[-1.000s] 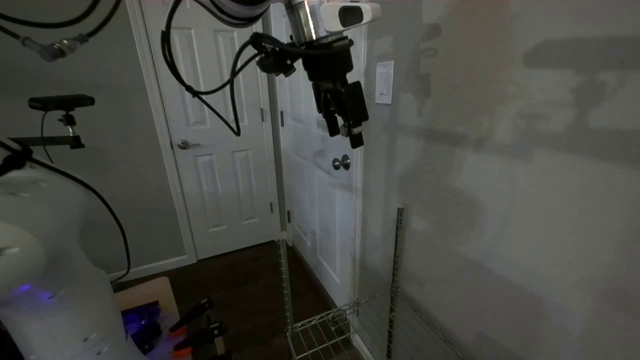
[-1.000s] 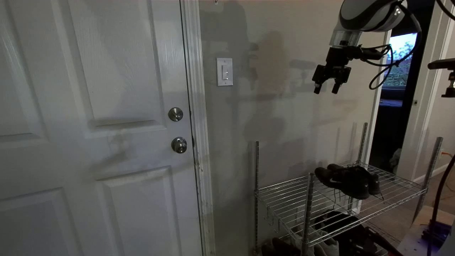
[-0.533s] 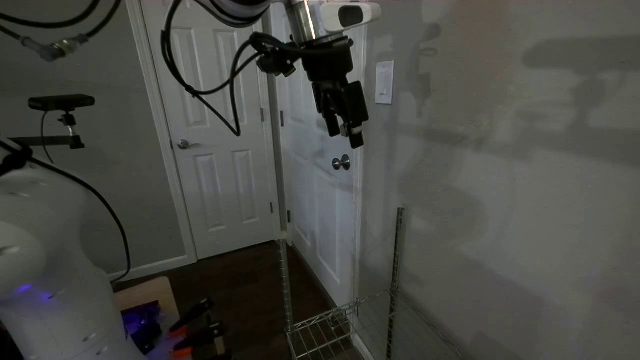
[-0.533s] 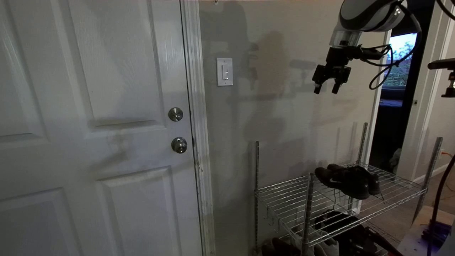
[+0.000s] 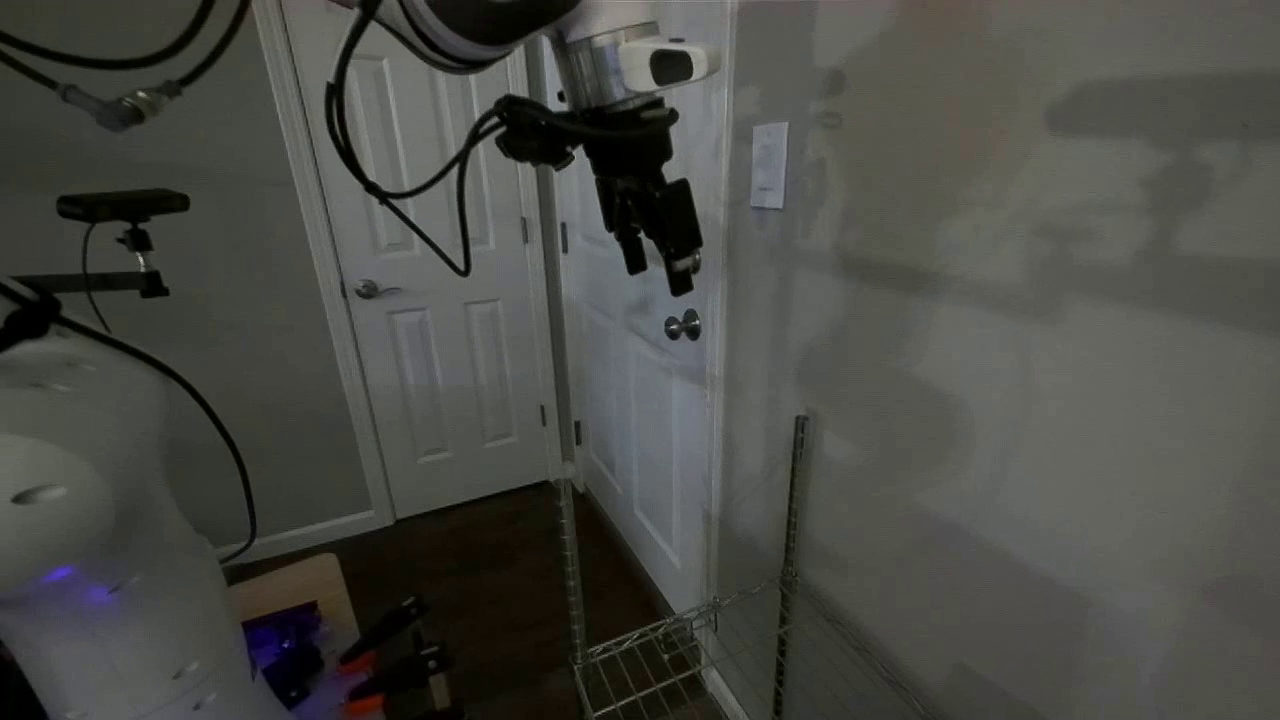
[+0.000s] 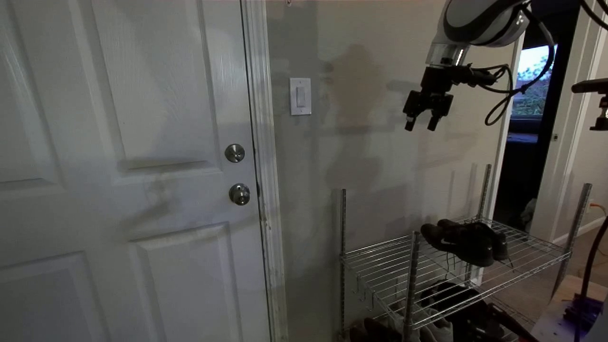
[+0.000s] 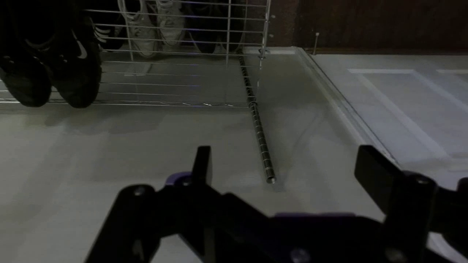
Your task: Flip the light switch
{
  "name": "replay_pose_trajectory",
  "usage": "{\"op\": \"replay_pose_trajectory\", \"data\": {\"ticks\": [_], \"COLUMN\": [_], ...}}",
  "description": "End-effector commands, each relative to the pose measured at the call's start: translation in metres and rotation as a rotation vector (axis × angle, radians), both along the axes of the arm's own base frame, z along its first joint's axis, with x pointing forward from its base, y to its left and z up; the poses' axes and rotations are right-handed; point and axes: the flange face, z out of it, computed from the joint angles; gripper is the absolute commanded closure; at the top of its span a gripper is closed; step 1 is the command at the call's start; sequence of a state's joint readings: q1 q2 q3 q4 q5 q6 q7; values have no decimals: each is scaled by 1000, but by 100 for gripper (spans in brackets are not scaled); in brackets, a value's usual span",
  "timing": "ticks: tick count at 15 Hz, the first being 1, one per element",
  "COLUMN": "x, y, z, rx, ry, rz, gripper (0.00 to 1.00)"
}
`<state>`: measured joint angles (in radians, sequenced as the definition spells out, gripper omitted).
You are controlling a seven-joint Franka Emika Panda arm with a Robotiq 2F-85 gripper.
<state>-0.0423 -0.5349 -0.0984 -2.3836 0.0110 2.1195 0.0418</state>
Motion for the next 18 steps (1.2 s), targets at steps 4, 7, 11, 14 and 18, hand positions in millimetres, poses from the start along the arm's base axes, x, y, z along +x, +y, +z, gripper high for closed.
{"op": "replay_pose_trajectory", "data": {"ticks": [4,7,11,14,18], "x": [0,3,9,12,15], "y": [103,130,149,157,160], "z": [-5,3,17,24,25], "rx": [-5,-21,-24,3,51], "ry": [-142,-221,-364,-479,-569], "rz": [222,294,353,379,384], "gripper": [0,29,51,71,95]}}
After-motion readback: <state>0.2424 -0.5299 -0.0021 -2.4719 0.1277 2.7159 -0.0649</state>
